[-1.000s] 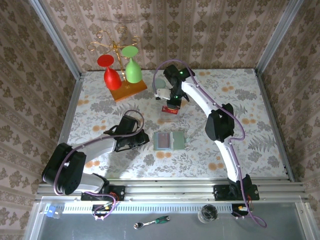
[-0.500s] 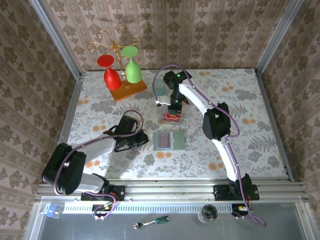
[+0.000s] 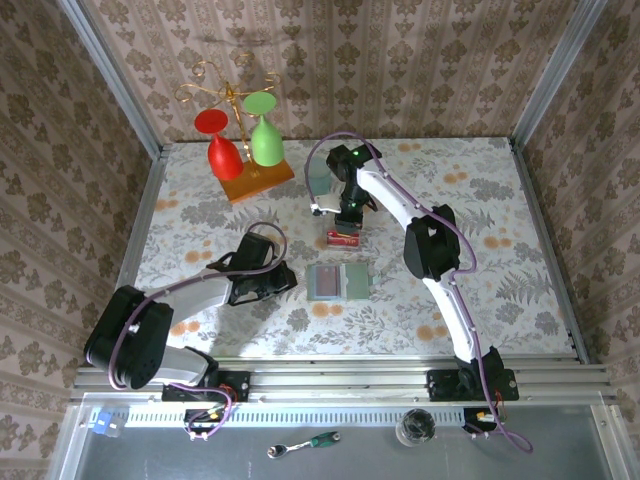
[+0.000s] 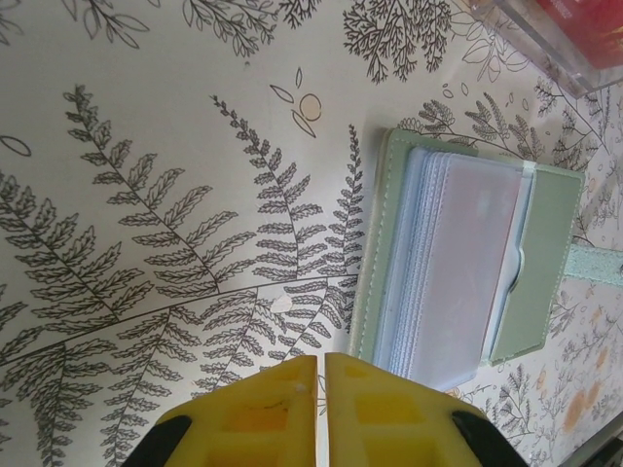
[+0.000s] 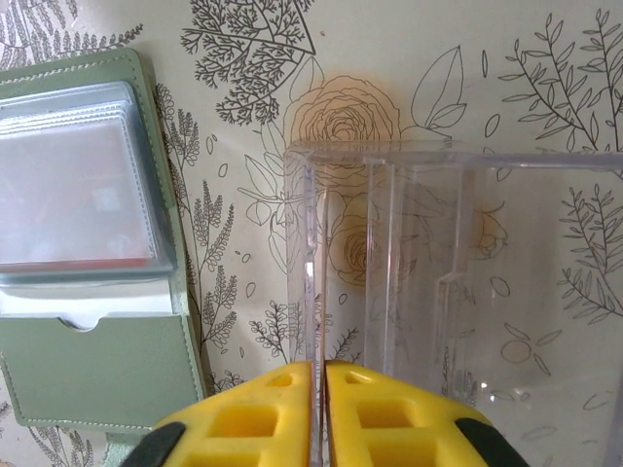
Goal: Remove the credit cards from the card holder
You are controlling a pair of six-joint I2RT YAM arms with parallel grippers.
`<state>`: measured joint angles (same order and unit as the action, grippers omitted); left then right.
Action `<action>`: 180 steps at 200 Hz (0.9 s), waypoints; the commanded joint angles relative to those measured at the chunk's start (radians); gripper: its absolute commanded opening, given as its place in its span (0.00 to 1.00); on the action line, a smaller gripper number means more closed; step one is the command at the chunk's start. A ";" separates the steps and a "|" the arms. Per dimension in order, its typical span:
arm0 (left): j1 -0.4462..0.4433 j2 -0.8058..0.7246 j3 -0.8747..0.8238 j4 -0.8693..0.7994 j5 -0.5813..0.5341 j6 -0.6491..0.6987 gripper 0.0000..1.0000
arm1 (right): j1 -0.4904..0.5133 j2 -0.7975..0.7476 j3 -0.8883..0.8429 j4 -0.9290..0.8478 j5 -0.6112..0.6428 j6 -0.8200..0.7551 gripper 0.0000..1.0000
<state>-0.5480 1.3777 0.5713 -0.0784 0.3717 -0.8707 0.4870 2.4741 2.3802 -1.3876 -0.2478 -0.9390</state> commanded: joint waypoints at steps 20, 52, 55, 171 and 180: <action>0.010 0.021 0.018 -0.003 0.018 -0.004 0.12 | -0.004 -0.059 -0.018 0.049 -0.012 0.022 0.17; 0.010 0.026 0.021 0.005 0.020 -0.004 0.12 | -0.004 -0.128 -0.077 0.150 0.067 0.047 0.17; 0.010 0.026 0.021 0.005 0.020 -0.004 0.12 | -0.004 -0.134 -0.084 0.159 0.074 0.049 0.17; -0.016 0.065 0.035 0.056 0.032 -0.017 0.11 | 0.027 -0.395 -0.499 0.550 0.114 0.243 0.09; -0.021 0.071 0.038 0.063 0.030 -0.020 0.11 | 0.034 -0.428 -0.544 0.588 0.105 0.295 0.09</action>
<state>-0.5545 1.4300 0.5751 -0.0448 0.3893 -0.8730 0.5007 2.1578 1.9079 -0.9218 -0.1272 -0.7792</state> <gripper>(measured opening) 0.115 0.087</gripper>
